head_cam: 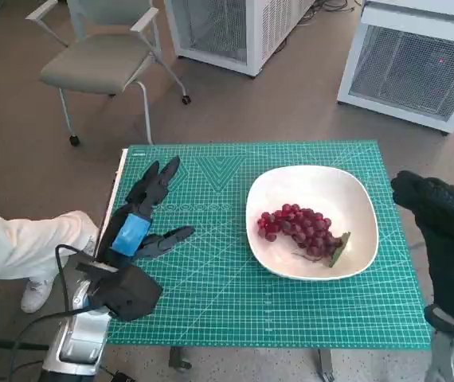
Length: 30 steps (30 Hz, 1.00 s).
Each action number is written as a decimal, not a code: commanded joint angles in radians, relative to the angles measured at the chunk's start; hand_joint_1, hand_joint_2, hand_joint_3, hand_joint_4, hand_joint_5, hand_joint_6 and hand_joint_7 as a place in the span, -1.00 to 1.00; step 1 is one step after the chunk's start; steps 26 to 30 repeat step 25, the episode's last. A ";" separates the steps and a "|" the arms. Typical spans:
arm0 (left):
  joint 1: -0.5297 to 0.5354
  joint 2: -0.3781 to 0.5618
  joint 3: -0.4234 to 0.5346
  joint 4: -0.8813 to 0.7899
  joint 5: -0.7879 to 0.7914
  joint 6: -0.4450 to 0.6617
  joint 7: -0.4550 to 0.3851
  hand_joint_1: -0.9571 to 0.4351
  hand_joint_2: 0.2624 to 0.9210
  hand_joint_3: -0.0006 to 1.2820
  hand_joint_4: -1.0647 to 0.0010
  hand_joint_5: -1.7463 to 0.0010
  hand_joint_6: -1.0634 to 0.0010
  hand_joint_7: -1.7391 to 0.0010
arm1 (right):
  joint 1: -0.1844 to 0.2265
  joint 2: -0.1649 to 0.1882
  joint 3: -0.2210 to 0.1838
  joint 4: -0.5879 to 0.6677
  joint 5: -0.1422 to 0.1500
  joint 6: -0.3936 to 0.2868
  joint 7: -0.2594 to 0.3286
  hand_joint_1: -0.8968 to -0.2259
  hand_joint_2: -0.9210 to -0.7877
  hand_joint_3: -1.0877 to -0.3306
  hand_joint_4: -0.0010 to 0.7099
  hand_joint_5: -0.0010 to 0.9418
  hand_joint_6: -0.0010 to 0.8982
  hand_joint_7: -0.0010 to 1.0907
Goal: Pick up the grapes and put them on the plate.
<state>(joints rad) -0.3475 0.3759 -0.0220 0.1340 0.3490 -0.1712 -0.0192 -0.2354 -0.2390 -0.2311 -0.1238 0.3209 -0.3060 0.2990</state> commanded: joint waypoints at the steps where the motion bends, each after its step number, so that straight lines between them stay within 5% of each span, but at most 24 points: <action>1: 0.015 0.012 0.010 -0.012 -0.022 -0.020 -0.013 -0.30 1.00 -0.82 0.78 0.98 0.53 0.97 | 0.026 0.007 0.008 -0.003 -0.014 0.006 -0.005 -0.19 -1.00 0.02 0.04 -0.96 -1.00 0.24; 30: 0.024 0.009 0.036 0.024 -0.134 -0.109 -0.056 -0.23 1.00 -0.91 0.71 0.99 0.47 0.98 | 0.028 0.009 0.002 -0.007 -0.012 0.008 -0.008 -0.16 -1.00 0.01 0.05 -0.96 -1.00 0.27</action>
